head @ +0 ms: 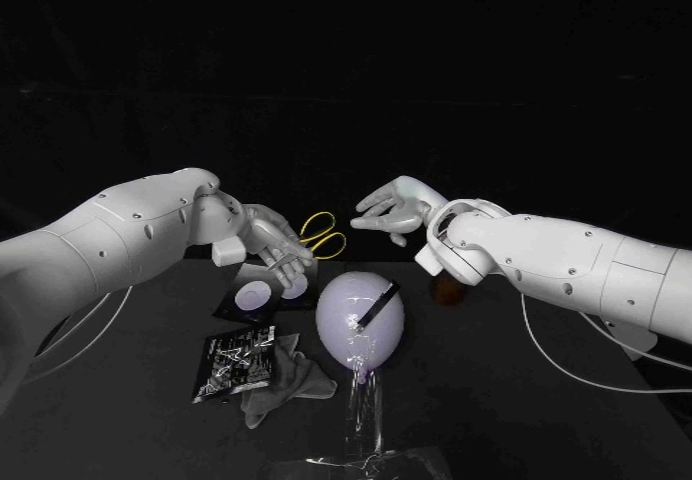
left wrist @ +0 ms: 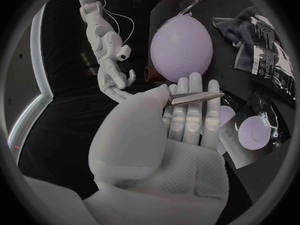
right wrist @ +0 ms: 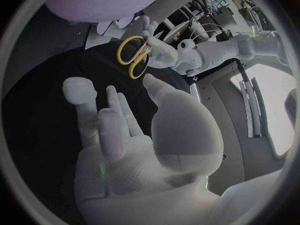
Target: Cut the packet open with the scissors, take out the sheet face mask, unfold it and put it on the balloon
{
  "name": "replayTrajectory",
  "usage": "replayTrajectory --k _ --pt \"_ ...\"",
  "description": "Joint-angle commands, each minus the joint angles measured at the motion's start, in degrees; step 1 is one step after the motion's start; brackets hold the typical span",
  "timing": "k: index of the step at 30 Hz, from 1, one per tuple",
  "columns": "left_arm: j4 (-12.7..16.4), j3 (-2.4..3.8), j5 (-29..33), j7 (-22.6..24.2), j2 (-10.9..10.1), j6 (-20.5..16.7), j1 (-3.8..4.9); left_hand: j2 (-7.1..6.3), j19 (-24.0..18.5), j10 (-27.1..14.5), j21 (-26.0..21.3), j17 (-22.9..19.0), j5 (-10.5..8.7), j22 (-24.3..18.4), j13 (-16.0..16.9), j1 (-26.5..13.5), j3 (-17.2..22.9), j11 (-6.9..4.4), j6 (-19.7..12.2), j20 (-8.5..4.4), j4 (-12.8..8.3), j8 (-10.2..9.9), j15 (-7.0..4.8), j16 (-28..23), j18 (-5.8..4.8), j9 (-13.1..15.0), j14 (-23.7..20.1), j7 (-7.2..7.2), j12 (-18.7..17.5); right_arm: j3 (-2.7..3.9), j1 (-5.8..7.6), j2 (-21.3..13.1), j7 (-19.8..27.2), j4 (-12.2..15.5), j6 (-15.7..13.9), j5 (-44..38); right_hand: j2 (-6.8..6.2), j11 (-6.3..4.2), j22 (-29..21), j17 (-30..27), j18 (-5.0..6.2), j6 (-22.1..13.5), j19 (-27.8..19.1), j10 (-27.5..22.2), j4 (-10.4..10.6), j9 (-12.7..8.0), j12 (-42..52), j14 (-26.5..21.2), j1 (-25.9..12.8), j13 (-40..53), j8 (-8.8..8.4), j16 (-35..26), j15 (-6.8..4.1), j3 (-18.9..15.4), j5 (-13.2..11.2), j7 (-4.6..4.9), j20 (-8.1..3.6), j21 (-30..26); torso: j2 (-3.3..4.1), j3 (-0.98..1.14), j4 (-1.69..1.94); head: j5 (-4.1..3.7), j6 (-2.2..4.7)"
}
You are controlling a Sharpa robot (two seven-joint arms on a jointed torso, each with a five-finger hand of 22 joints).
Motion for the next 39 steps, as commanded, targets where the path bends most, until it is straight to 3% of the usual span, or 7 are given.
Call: replayTrajectory --k 1,15,26,33,39 --pt "0.4 0.11 -0.4 1.4 0.0 -0.6 0.08 0.36 0.0 2.8 0.3 0.1 -0.12 0.1 0.0 0.0 3.6 -2.01 -0.4 -0.35 -4.0 0.3 -0.16 -0.2 0.62 0.0 -0.2 0.13 0.1 0.02 -0.27 0.7 -1.7 -0.7 5.8 5.5 0.86 0.14 4.5 0.5 0.12 -0.1 0.3 -0.3 0.1 -0.1 0.0 2.2 0.2 0.1 -0.23 0.4 0.42 -0.6 -0.1 0.22 0.38 0.7 -0.09 -0.1 -0.03 -0.11 -0.17" --pt "1.3 0.14 -0.3 1.4 0.0 -0.6 0.09 0.36 0.0 2.8 0.3 0.1 -0.12 0.1 0.0 0.0 3.6 -2.01 -0.4 -0.35 -4.0 0.3 -0.16 -0.2 0.62 0.0 -0.2 0.13 0.1 0.01 -1.1 3.7 -1.4 -3.8 7.9 6.3 2.28 0.05 4.9 1.9 0.07 0.3 0.9 0.0 0.3 -0.1 0.1 2.5 1.6 0.1 -0.01 1.1 0.35 -1.7 -0.1 0.1 0.59 2.5 -0.1 -0.07 0.04 -0.17 -0.2" --pt "2.5 0.18 0.1 1.6 -0.3 -1.0 0.09 0.33 0.0 2.8 0.4 0.1 -0.12 0.1 0.0 -0.1 3.6 -2.01 -0.4 -0.36 -4.2 0.3 -0.15 -0.2 0.62 0.1 -0.2 0.14 0.1 -0.05 -1.94 5.8 -1.7 -6.3 9.7 4.4 4.19 -0.03 5.1 2.2 0.16 0.4 1.0 0.2 -0.7 -0.1 0.1 2.5 4.5 0.1 0.08 1.4 0.3 -1.7 -0.3 -0.01 0.77 3.2 -0.07 -0.11 0.03 -0.07 -0.29" --pt "2.9 0.25 0.2 1.7 -0.5 -1.3 0.1 0.33 0.0 2.8 0.4 0.1 -0.12 0.1 0.0 -0.1 3.6 -2.01 -0.4 -0.36 -4.2 0.3 -0.15 -0.2 0.62 0.1 -0.2 0.14 0.1 -0.13 -2.48 6.0 -2.3 -6.7 11.6 2.4 5.66 -0.68 5.4 2.4 0.14 1.9 1.2 2.4 -2.5 0.2 0.8 2.5 7.8 0.2 1.03 1.6 -0.18 0.0 -0.4 -0.68 0.57 4.8 -0.03 -0.08 -0.1 -0.02 -0.43" --pt "3.0 0.28 0.2 1.7 -0.6 -1.3 0.11 0.31 0.0 2.8 0.4 0.1 -0.12 0.1 0.0 -0.1 3.7 -2.0 -0.4 -0.37 -4.3 0.3 -0.15 -0.3 0.62 0.2 -0.2 0.14 0.1 -0.14 -2.59 5.6 -1.9 -6.7 10.6 2.4 6.7 -1.47 6.2 2.7 -0.27 3.7 1.9 4.8 -3.1 0.6 1.3 2.6 8.9 0.2 2.22 1.8 -0.8 2.1 -0.4 -1.57 0.15 8.6 -0.07 -0.01 -0.13 -0.03 -0.56"
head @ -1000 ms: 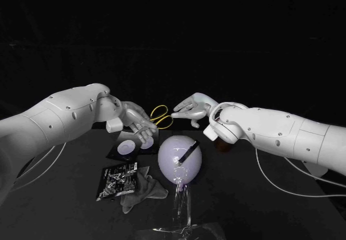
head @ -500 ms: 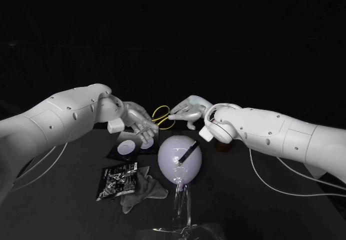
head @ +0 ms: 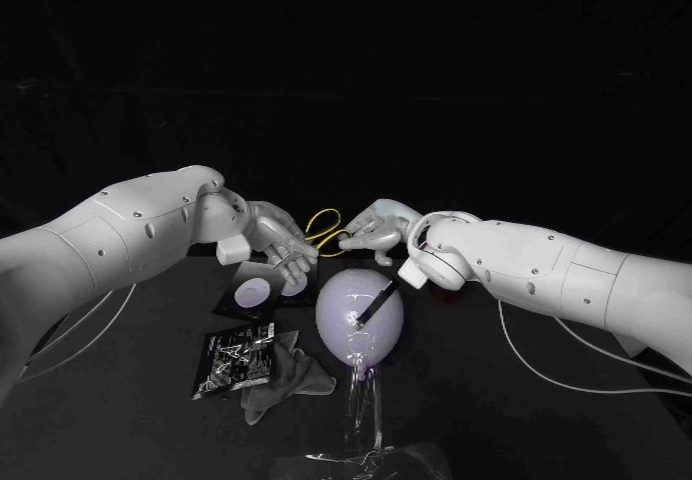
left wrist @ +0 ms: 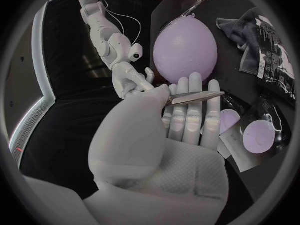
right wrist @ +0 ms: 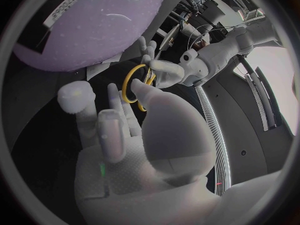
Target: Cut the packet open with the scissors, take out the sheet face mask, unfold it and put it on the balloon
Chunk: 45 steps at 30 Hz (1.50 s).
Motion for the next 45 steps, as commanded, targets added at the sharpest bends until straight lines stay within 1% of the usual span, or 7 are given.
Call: replayTrajectory --k 1,8,24,34,40,42,45 --pt "0.2 0.11 0.6 0.9 0.0 -0.2 0.09 0.65 0.0 2.8 0.4 0.1 0.09 0.1 0.0 0.2 2.5 -2.01 -0.4 -0.37 -2.8 0.3 -0.46 -0.3 1.04 0.1 -0.1 0.14 0.3 0.0 -0.04 -0.1 0.5 0.0 0.6 -1.1 0.98 -0.74 6.6 0.4 -0.06 2.0 1.0 2.3 0.0 0.5 0.8 2.9 1.0 0.1 1.23 0.3 -1.01 1.8 -0.3 -0.62 -0.29 3.2 -0.03 0.07 -0.01 -0.01 -0.07" --pt "0.4 0.11 0.5 0.9 0.1 0.0 0.09 0.65 0.0 2.8 0.4 0.1 0.09 0.1 0.0 0.2 2.5 -2.01 -0.4 -0.37 -2.8 0.3 -0.46 -0.3 1.04 0.1 -0.1 0.14 0.3 0.0 -0.06 -0.2 3.5 0.4 -3.5 2.0 5.18 -3.99 8.8 1.0 -1.56 8.4 2.9 12.2 -0.5 3.2 3.8 3.1 1.8 1.1 5.96 0.6 -3.57 6.6 -0.2 -3.87 -2.28 14.9 -0.06 0.07 -0.01 -0.1 0.0" --pt "2.0 0.08 -4.0 3.5 -0.2 -6.2 0.2 -0.6 -1.7 0.3 0.6 0.0 0.1 0.4 -0.2 -0.9 4.2 -1.21 -1.5 -0.19 -5.4 -0.6 0.39 -1.9 0.75 0.6 -1.9 0.95 0.1 0.04 0.07 -1.2 3.2 1.7 -7.3 10.9 4.69 -4.89 8.9 1.1 -1.83 8.0 2.7 16.2 -2.0 7.2 2.3 3.3 -1.4 1.4 9.16 0.6 -4.54 11.2 -0.1 -4.55 -3.6 16.8 -0.09 0.05 0.04 -0.47 0.06" --pt "2.5 0.05 -5.6 6.6 -0.8 -13.6 0.21 -9.72 -9.7 -15.1 -4.2 -2.3 0.28 -1.9 -0.5 -8.1 -0.7 3.35 -9.6 2.34 -3.1 -6.5 5.22 -7.8 -2.03 -2.1 -13.6 3.18 -0.1 0.09 0.58 -2.3 -0.5 2.5 -8.8 9.1 4.27 -5.11 8.9 0.9 -1.82 7.5 2.5 17.2 -3.3 9.1 1.8 3.3 -2.5 1.7 10.46 0.6 -4.73 12.9 -0.1 -4.76 -3.77 17.2 -0.03 0.05 -0.02 -0.7 0.14" --pt "2.8 0.04 -6.9 8.7 -1.2 -16.7 0.22 -11.61 -23.9 -28.9 -9.7 -5.7 0.53 -4.3 -0.7 -8.6 -8.5 7.4 -23.9 2.5 -2.2 -12.6 9.67 -7.8 -5.97 -7.3 -28.3 1.07 0.3 0.13 1.1 -2.9 -2.1 2.7 -9.8 7.4 4.11 -5.2 8.9 1.0 -1.84 7.4 2.5 17.6 -3.8 9.7 1.7 3.3 -2.9 1.8 10.87 0.6 -4.8 13.4 -0.2 -4.84 -3.84 17.5 -0.07 0.02 -0.01 -0.81 0.05" --pt "2.9 0.03 -7.2 9.7 -1.4 -17.8 0.22 -5.73 -27.9 -32.2 -11.3 -7.6 0.54 -4.1 -0.2 -2.7 -23.8 7.68 -25.1 1.06 -0.2 -12.7 9.84 -7.0 -5.63 -8.0 -33.1 0.89 1.3 0.14 1.22 -3.1 -2.6 2.6 -10.4 6.8 4.05 -5.23 8.9 1.0 -1.83 7.4 2.4 17.7 -4.0 9.9 1.6 3.3 -3.0 1.8 11.02 0.6 -4.83 13.5 -0.2 -4.87 -3.86 17.5 -0.09 0.01 -0.01 -0.82 0.04" --pt "3.1 0.03 -7.5 11.3 -1.7 -19.2 0.21 -6.6 -29.7 -33.9 -11.7 -9.6 0.15 -4.4 -0.3 -0.5 -28.7 7.09 -27.0 2.62 2.5 -13.3 10.67 -8.0 -5.96 -9.0 -38.0 0.38 0.8 0.14 1.35 -3.2 -3.5 2.3 -11.4 5.8 4.0 -5.27 8.9 1.0 -1.85 7.3 2.4 17.8 -4.2 10.2 1.5 3.3 -3.2 1.9 11.22 0.6 -4.87 13.8 -0.2 -4.91 -3.89 17.7 -0.07 0.01 -0.01 -0.85 0.06"
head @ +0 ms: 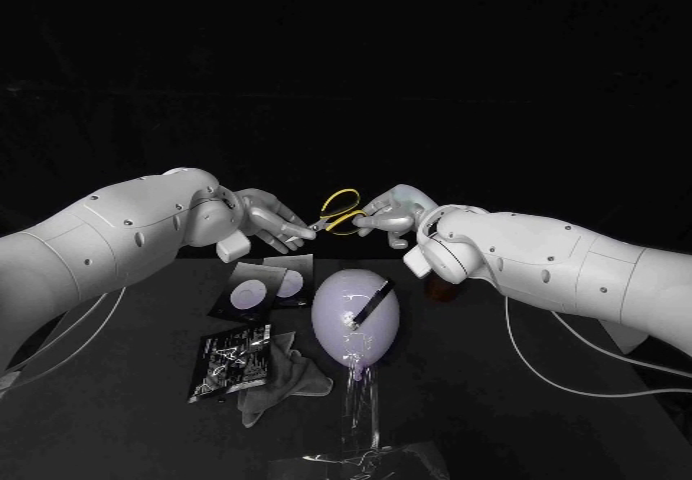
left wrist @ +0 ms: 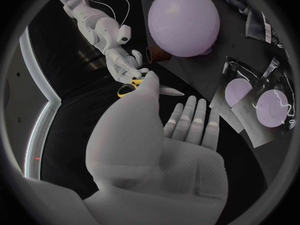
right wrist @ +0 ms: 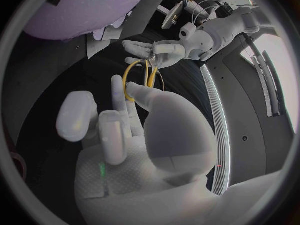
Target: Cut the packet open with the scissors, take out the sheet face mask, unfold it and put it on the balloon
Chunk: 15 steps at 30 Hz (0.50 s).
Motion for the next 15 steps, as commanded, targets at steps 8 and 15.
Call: replayTrajectory --k 8,15 --pt "1.1 0.07 1.4 11.2 -1.7 -7.3 0.04 -5.56 -7.4 -4.3 -1.0 -6.4 0.15 -0.8 -0.1 2.3 -10.9 -2.14 -2.3 0.28 3.4 -0.6 0.13 -1.9 -0.76 -1.1 -15.2 -1.1 -0.8 0.07 0.51 -0.5 -6.0 -2.3 -3.4 -7.3 -0.1 -4.02 9.0 0.3 -0.18 -0.3 0.9 4.8 -1.1 2.2 -0.4 3.4 -0.9 0.2 0.96 0.3 -0.48 1.3 0.2 -0.29 -0.46 1.0 0.02 -0.02 -0.07 -0.24 0.06" --pt "2.3 0.13 9.8 19.1 -4.3 -11.4 0.0 -4.63 -8.3 -3.3 -0.8 -5.7 0.08 -0.7 0.3 0.8 -10.1 -4.27 0.8 0.25 3.4 0.6 0.07 -1.0 -0.64 0.3 -13.3 1.2 0.4 0.06 0.7 -1.1 -8.4 -4.1 -4.7 -11.9 -0.24 -4.07 9.2 0.5 -0.28 -0.3 1.0 5.0 -1.4 2.6 -0.5 3.4 -1.1 0.3 1.22 0.4 -0.53 1.6 0.2 -0.34 -0.5 1.7 0.01 0.05 -0.05 -0.89 0.17"
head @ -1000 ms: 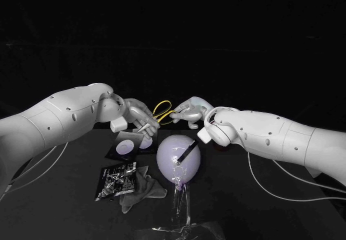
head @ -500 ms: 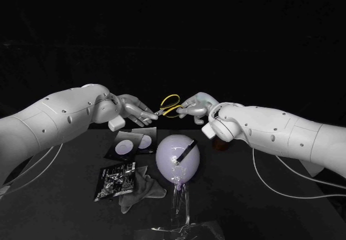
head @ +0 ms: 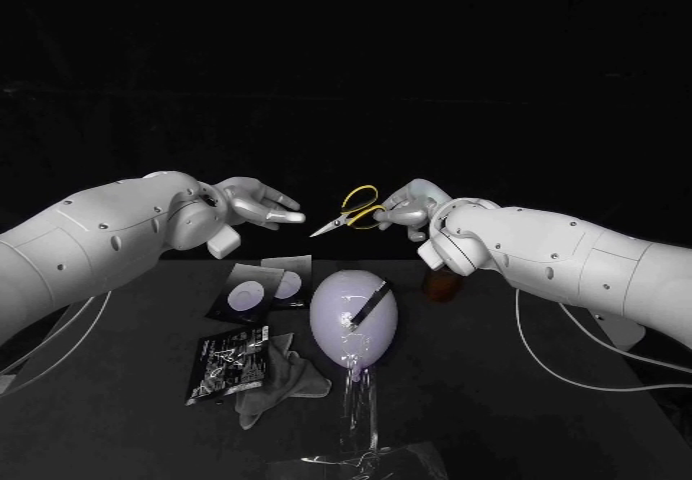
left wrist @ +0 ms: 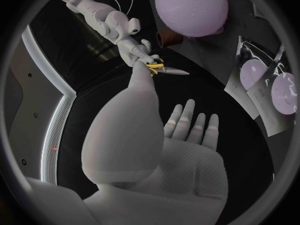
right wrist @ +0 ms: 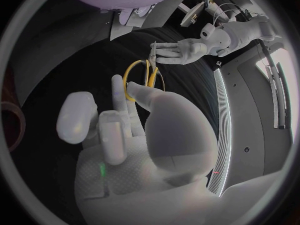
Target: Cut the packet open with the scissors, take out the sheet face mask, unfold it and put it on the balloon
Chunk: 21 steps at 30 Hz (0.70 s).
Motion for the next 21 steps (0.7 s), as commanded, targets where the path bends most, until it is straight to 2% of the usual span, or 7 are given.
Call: replayTrajectory --k 1,2,5,7,10,15,21 --pt "0.6 0.09 8.6 9.2 -1.1 -5.8 0.05 1.48 1.6 2.0 0.4 1.5 0.1 0.3 0.3 -1.0 1.4 -0.04 2.7 -0.07 -0.1 1.2 0.29 1.2 -0.58 1.2 3.9 1.88 1.1 0.05 0.28 -0.6 -3.1 -0.4 -2.0 -6.1 0.27 -4.02 9.2 -0.1 0.07 -0.1 0.9 4.4 -0.5 2.6 -0.3 3.3 -0.1 0.1 0.29 0.4 -0.38 0.7 0.4 -0.36 -0.39 0.2 0.02 0.07 0.04 -0.48 0.1" --pt "0.7 0.09 9.7 10.1 -1.5 -6.7 0.04 3.68 4.6 4.1 1.2 2.7 0.09 0.8 0.5 -1.1 2.9 1.22 7.3 -0.09 -0.3 2.8 -0.32 2.2 -0.52 3.1 7.5 3.38 2.1 0.05 0.41 -0.8 -3.2 -0.4 -2.3 -6.8 0.22 -4.04 9.3 0.1 0.04 -0.1 0.9 4.5 -0.6 2.8 -0.3 3.3 -0.2 0.1 0.37 0.4 -0.39 0.8 0.3 -0.37 -0.4 0.4 0.03 0.07 0.06 -0.67 0.13" --pt "1.2 0.1 12.8 12.6 -3.0 -9.6 0.0 6.96 13.6 7.4 3.7 5.5 -0.12 2.1 0.6 -0.8 4.9 2.49 11.9 -0.27 -0.5 4.7 -1.58 4.8 -0.02 4.6 16.4 4.2 3.4 0.04 1.05 -2.0 -3.4 0.2 -3.0 -9.1 0.14 -4.06 9.3 0.2 0.0 -0.1 0.9 4.6 -0.7 2.9 -0.4 3.3 -0.3 0.1 0.46 0.5 -0.41 0.9 0.3 -0.4 -0.41 0.7 0.07 0.08 0.04 -1.17 0.14" --pt "1.8 0.11 14.6 14.4 -4.3 -11.8 -0.01 7.89 20.0 9.3 5.4 6.9 -0.13 3.0 0.6 -0.5 5.6 3.06 13.2 -0.42 -0.5 5.4 -1.86 6.3 0.5 4.7 21.6 4.46 4.0 0.04 1.68 -3.2 -3.3 0.8 -3.2 -10.8 0.09 -4.07 9.3 0.4 -0.03 -0.1 0.9 4.6 -0.8 3.0 -0.4 3.4 -0.3 0.1 0.52 0.5 -0.42 0.9 0.3 -0.41 -0.42 0.9 0.08 0.04 0.02 -1.72 0.14" --pt "3.4 0.11 16.7 16.6 -6.7 -14.2 -0.05 9.98 27.5 13.4 8.7 7.6 -0.12 4.1 0.3 1.0 6.5 1.69 16.4 -0.89 -0.8 6.9 -3.67 8.9 3.47 4.7 27.9 4.35 4.9 0.04 3.29 -6.5 -3.4 2.8 -2.6 -15.2 -0.01 -4.09 9.5 0.8 -0.12 -0.1 1.0 4.7 -0.9 3.2 -0.4 3.5 -0.5 0.2 0.64 0.6 -0.43 1.0 0.3 -0.43 -0.44 1.5 0.04 0.0 0.06 -2.83 -0.25" --pt "6.3 0.05 18.7 18.8 -10.2 -16.2 -0.53 11.13 29.8 16.0 9.6 7.9 -0.1 4.3 0.0 2.5 6.8 0.87 18.5 -0.76 -1.0 7.6 -4.61 10.0 5.16 4.4 31.1 3.94 5.1 0.05 5.5 -12.1 -4.7 5.3 0.4 -19.5 -0.22 -4.14 9.6 1.2 -0.22 -0.1 1.1 4.9 -1.1 3.5 -0.5 3.5 -0.7 0.2 0.84 0.8 -0.47 1.2 0.3 -0.49 -0.47 2.3 -0.08 0.03 0.04 -4.95 -0.7" --pt "10.5 0.01 19.6 20.6 -13.7 -17.1 -2.03 11.74 30.8 17.5 10.0 8.1 -0.1 4.3 0.0 3.7 7.0 0.39 19.8 -0.76 -1.1 7.9 -5.27 10.8 5.97 4.2 33.2 3.47 5.2 0.05 7.27 -18.0 -6.3 7.9 4.5 -24.5 -0.35 -4.18 9.7 1.4 -0.33 0.0 1.2 5.0 -1.1 3.7 -0.6 3.6 -0.9 0.3 1.03 0.9 -0.5 1.3 0.3 -0.54 -0.47 3.0 0.02 0.07 0.03 -6.16 -0.94"
